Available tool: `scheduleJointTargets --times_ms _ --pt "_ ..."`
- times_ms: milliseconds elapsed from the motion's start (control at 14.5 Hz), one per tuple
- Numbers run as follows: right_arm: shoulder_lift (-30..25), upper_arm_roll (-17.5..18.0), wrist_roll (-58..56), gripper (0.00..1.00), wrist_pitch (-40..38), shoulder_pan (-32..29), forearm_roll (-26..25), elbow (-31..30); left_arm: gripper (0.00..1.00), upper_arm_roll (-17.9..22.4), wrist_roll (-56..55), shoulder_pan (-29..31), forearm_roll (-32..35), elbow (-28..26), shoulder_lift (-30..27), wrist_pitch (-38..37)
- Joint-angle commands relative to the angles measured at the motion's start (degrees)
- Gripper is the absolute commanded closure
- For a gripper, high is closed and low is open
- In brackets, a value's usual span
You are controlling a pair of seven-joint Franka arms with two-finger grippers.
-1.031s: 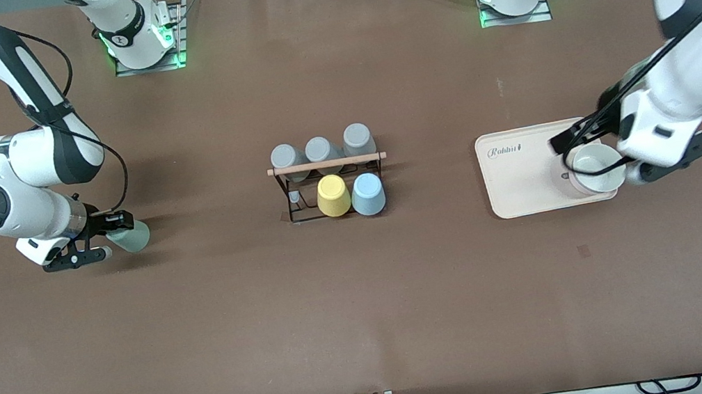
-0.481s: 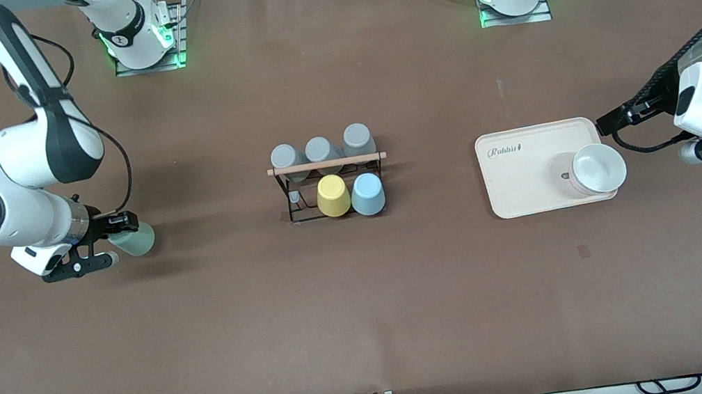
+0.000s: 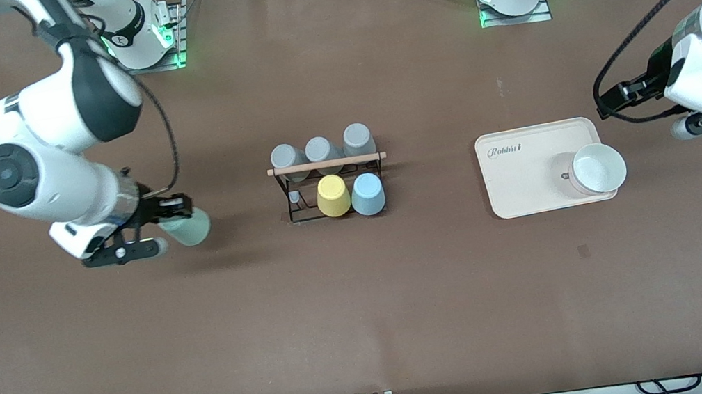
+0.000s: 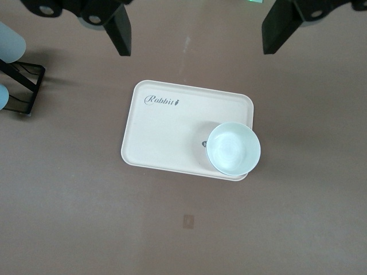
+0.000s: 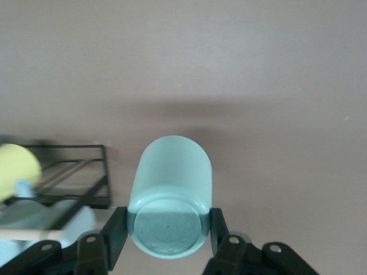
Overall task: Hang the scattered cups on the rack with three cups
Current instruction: 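Lift the pale green cup and carry it to the rack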
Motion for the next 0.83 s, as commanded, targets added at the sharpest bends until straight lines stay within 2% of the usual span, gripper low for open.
scheduleJointTargets --times_ms 0,412,756 --pt "5.8 -0.37 8.76 0.79 -2.14 4.83 0.53 8.14 0.0 -0.77 1.39 0.95 0.76 -2.47 -2.1 3.04" --pt "11.87 -0.46 23.11 0.79 -3.28 12.75 0.09 16.58 0.0 -0.77 1.39 0.95 0.76 -4.14 -3.07 3.83" --pt "13.63 -0.46 27.6 0.79 -3.37 15.83 0.0 17.56 0.0 -0.86 1.47 0.95 0.32 -3.35 -2.72 4.01"
